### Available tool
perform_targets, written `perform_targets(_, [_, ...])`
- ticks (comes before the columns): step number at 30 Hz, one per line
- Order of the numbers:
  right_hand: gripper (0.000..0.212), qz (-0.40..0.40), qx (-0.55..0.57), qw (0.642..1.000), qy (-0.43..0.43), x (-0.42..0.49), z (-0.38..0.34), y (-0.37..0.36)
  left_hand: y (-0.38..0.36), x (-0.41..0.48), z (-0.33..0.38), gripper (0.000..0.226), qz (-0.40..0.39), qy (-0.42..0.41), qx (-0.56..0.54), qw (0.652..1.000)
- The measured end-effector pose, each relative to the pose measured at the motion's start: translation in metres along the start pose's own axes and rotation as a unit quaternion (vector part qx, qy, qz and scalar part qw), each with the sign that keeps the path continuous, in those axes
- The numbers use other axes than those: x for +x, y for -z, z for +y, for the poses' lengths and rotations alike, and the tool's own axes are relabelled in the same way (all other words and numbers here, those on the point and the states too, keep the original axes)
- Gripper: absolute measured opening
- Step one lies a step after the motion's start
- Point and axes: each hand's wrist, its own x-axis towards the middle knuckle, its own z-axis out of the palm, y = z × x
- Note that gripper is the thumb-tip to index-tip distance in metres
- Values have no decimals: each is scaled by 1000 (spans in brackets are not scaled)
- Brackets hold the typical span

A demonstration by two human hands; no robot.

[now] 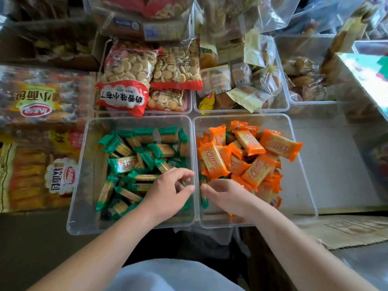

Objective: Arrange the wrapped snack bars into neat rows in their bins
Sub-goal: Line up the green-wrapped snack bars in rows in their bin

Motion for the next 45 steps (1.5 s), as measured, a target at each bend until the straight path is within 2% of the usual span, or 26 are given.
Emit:
perform_targets(5, [58, 5, 82, 995, -48, 28, -10, -10, 0, -14, -9, 29, -7, 15, -5, 1000])
perform_targets(7, [53, 1, 84, 995, -44, 28, -11, -13, 1, -18, -13, 29, -10, 20, -7, 1000])
perform_targets(12, [35, 22, 229, 972, -46, 19, 3, -21, 1, -22, -12, 26, -6, 14, -20, 1000])
perform_targets(16, [29, 69, 330, 941, -25, -2, 1, -23, 0, -22, -11, 20, -3, 9, -14, 1000])
perform_targets(18, [35, 59, 370, 927, -3, -18, -1, -19, -2, -22, -9, 19, 5, 8, -19, 1000])
perform_targets(21, [42, 44, 458, 887, 36, -43, -7, -9, -4, -21, -5, 17, 20, -1, -34, 999])
perform_targets(23, [45, 42, 477, 875, 67, -52, -10, -3, 1, -19, -2, 17, 38, -9, -51, 998])
perform_targets(27, [53, 19, 460, 878, 128, -53, -27, -7, 34, -11, 2, 18, 96, 13, -51, 994])
perform_targets(30, [56, 1, 381, 914, 137, -42, -48, -21, 62, -7, -3, 17, 141, 41, -22, 989])
perform_targets(32, [46, 8, 302, 940, 160, -38, -56, -28, 73, -7, -6, 17, 163, 54, -17, 985])
perform_targets(33, [37, 39, 271, 946, 172, -36, -57, -28, 76, -7, -6, 17, 166, 57, -18, 984])
perform_targets(35, [24, 136, 240, 946, 171, -35, -49, -22, 76, -9, -1, 17, 153, 58, -22, 986])
perform_targets(38, [21, 239, 160, 952, 106, -29, -22, 4, 60, -12, 10, 19, 105, 41, -12, 994])
perform_targets(41, [37, 228, -15, 973, 18, -19, 7, 30, 40, -10, 24, 23, 37, 25, 6, 999])
perform_targets(45, [48, 148, -116, 981, 47, -14, 29, 51, 26, -4, 43, 30, -30, 7, 46, 998])
